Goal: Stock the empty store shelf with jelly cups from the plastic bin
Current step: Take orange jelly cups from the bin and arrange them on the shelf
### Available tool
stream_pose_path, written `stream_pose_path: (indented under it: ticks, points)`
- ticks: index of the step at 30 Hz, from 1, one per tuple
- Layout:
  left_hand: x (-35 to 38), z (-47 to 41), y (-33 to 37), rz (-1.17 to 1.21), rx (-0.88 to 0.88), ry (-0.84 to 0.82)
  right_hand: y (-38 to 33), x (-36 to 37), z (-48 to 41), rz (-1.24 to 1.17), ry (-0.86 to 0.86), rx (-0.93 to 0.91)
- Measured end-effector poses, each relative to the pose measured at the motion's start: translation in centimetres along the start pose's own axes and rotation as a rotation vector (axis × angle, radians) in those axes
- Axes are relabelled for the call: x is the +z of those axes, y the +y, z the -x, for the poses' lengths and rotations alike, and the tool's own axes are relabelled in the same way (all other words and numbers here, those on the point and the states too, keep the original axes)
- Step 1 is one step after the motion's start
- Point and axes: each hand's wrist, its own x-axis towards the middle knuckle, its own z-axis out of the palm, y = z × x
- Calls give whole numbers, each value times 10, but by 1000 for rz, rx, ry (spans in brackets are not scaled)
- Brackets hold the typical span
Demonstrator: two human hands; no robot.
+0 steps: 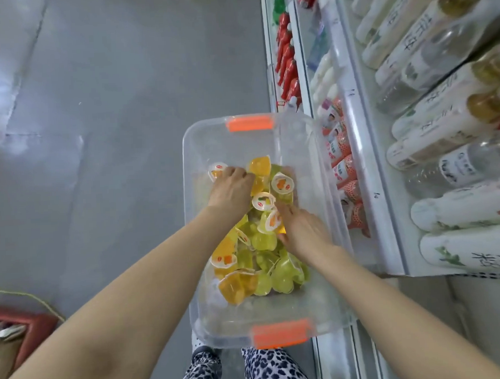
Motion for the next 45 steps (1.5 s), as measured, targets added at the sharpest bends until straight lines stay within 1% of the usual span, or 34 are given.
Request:
stream_pose_path:
  ticks: [2, 5, 10, 14, 17, 20, 22, 27, 31, 35, 39, 42, 45]
  points:
    - [16, -14, 3, 11, -19, -76, 2, 5, 1, 31, -8, 2]
    - [31, -26, 1, 108, -73, -77, 3, 8, -2, 28, 7, -17]
    - [37, -36, -3, 177, -125, -68, 2, 7, -5, -44, 44, -17]
    - [30, -29, 1, 217, -94, -18, 2, 2, -1, -90, 43, 4]
    - [14, -17, 4, 263, -74, 37, -2, -5, 11, -120, 74, 13]
    - [-9, 1, 2, 330, -40, 70, -10, -16, 28, -143, 140, 39]
    - [-25, 17, 0, 352, -9, 96, -16, -23, 42, -195, 213, 71]
    - [-56, 66, -3, 398, 99, 182, -35, -38, 90, -255, 428, 185]
    - [-71, 108, -1, 414, 214, 240, -52, -45, 134, -323, 578, 313]
    - [-81, 144, 7, 444, 349, 257, -70, -49, 186, -418, 741, 413]
    - [-94, 174, 29, 393, 497, 236, -83, -52, 241, -417, 825, 513]
    - [-107, 193, 55, 340, 618, 237, -87, -51, 285, -384, 898, 588]
    - [-122, 211, 86, 341, 727, 229, -89, -52, 329, -388, 956, 664]
